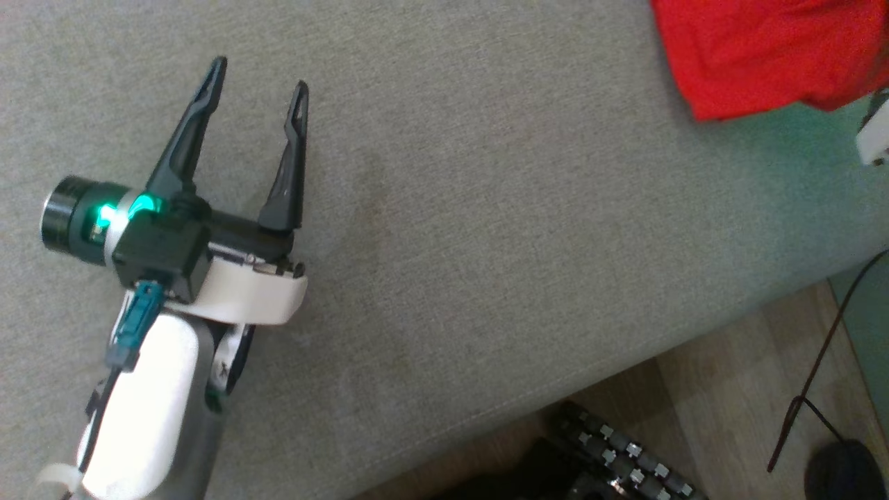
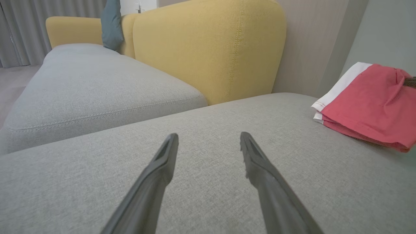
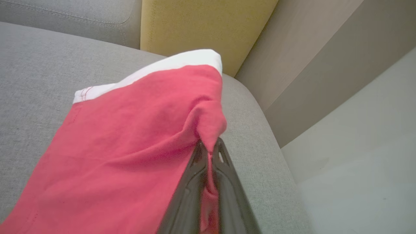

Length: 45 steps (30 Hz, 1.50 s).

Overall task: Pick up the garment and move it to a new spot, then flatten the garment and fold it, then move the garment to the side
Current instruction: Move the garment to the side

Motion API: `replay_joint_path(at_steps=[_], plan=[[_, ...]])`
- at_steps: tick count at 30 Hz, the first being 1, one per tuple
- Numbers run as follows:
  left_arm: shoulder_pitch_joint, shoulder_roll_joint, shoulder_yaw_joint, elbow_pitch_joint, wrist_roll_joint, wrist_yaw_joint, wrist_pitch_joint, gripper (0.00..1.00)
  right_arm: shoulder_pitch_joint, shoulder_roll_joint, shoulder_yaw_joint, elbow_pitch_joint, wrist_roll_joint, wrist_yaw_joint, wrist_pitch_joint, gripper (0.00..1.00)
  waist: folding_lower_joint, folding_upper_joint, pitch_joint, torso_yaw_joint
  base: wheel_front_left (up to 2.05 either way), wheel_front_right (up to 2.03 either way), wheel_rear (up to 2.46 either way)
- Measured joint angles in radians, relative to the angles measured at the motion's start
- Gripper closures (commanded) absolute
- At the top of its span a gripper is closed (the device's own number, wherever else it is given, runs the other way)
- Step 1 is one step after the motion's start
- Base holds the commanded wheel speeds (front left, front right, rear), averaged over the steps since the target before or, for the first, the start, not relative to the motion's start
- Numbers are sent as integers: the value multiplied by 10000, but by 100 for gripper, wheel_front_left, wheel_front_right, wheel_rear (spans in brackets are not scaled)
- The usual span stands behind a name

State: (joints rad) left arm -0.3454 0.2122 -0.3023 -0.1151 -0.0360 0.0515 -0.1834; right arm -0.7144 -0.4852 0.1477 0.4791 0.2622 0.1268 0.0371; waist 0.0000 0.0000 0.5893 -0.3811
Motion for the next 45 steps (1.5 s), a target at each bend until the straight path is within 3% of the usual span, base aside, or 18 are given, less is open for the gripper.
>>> replay_joint_path(at_steps=[13,15,16,17,24,30,39,45], plan=[[-460,-35,-59,410,-46,-73,-307,0,-580,0,-1028,688,-4,0,-125,100,1,0,481,392,0,0,0],[-520,-61,-75,477,-111,-71,-314,0,-679,31,-1181,872,-42,0,-190,54,1,0,495,478,0,0,0],[-522,-69,-79,506,-111,-67,-368,0,-719,65,-1285,961,-86,0,-203,12,1,0,487,521,0,0,0],[-522,-75,-77,537,-111,-63,-399,0,-728,79,-1363,1037,-157,0,-203,0,1,0,469,560,0,0,0],[-491,-270,-40,846,-474,46,-569,0,-123,516,-2008,872,-508,0,-483,0,0,0,72,834,0,0,0],[-112,-334,82,1129,-721,259,-650,0,1777,1576,-2339,-564,-479,0,-1156,0,0,0,-620,1066,0,0,0],[1092,-625,376,1615,-1294,454,-665,0,4489,3528,-1478,-2897,-527,0,-1233,0,-1,1,-1933,1698,0,0,0],[1643,-683,698,1893,-1641,562,-725,0,5150,4063,-1151,-3544,-527,0,-1206,0,-1,1,-2652,2249,0,0,0]])
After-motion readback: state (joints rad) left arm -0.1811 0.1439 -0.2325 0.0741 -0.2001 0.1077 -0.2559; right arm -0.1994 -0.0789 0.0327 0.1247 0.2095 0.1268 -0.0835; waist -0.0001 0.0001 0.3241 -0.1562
